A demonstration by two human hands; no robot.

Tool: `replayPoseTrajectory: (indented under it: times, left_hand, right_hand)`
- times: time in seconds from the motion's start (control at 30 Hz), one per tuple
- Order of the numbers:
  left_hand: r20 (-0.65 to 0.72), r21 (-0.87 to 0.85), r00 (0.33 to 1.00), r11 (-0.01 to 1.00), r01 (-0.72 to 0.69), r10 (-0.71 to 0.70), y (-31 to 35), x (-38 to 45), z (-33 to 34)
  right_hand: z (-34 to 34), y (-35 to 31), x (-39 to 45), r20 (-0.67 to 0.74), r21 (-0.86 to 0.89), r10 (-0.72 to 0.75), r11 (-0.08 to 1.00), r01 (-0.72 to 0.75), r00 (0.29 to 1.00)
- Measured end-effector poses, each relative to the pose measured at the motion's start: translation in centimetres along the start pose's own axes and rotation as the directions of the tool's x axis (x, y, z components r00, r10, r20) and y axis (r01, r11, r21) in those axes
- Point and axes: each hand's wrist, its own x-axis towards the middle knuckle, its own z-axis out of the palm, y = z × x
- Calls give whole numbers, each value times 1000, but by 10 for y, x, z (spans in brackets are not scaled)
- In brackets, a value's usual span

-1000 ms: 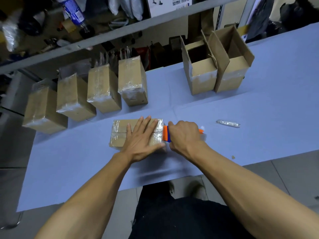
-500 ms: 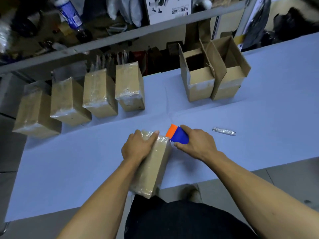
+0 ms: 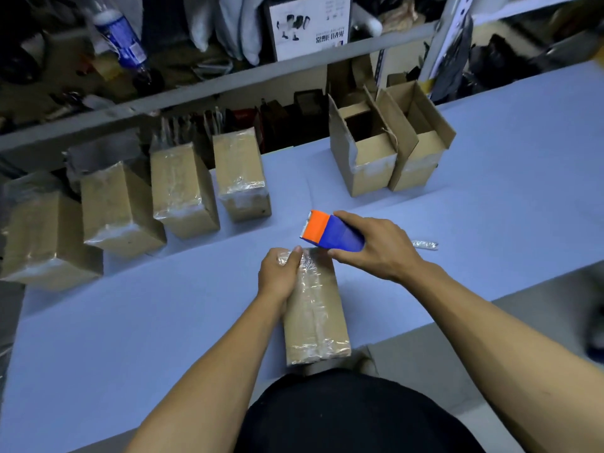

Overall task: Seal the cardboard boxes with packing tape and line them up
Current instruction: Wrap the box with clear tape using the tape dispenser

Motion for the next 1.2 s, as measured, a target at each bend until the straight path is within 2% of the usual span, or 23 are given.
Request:
replayPoseTrajectory:
  times: [0.13,0.23,0.27,0.3,0.37,0.43,0.5,0.63,0.77,1.0,1.1,1.2]
  left_hand:
    - [90,-22,996,1000,-2,4,5,4,-12]
    - [-46,-27,987,987,-157,155,23,6,-33]
    - [-27,-69,980,978,-197,195,34,4,-40]
    - [55,-137,979,972,-188,197,46,4,-46]
    - [303,-224,943,972,-70,137,68,1,-53]
    - [443,-215,894,976,35,66,81,-1,-55]
    - [489,-287,872,944,165,-3,84,-1,-56]
    - [576,-461,814,792,400,-76,84,-2,-54]
    - [522,-543,841,705,456,-142,81,-3,-48]
    - [424,-569,888,710,415,-179,84,-10,-37]
    - [316,-527,940,799,289,-132,84,-15,-29]
    - [114,-324,991,941,100,-66,76,-17,-20]
  right_hand:
    - [-4,-11,-4,-25,-6,-16,1000,16,1000]
    - [-12,-14,-3,-46,-7,-46,999,45,998]
    - [-15,-15,-2,-44,-8,-66,998,66,997]
    - [-17,-16,1,-36,-9,-92,996,92,995]
    - [-22,-20,8,-8,6,-139,990,139,990]
    - [-25,-24,18,18,23,-177,984,177,984]
    - [-27,-25,26,36,32,-215,976,214,976]
    - [-31,-22,34,39,75,-267,962,264,963]
    - [-35,-15,42,77,120,-302,949,292,950]
    - [-37,1,55,132,155,-333,937,313,934]
    - [-38,7,59,157,121,-351,934,335,923]
    - [-36,11,62,234,-7,-409,907,422,882]
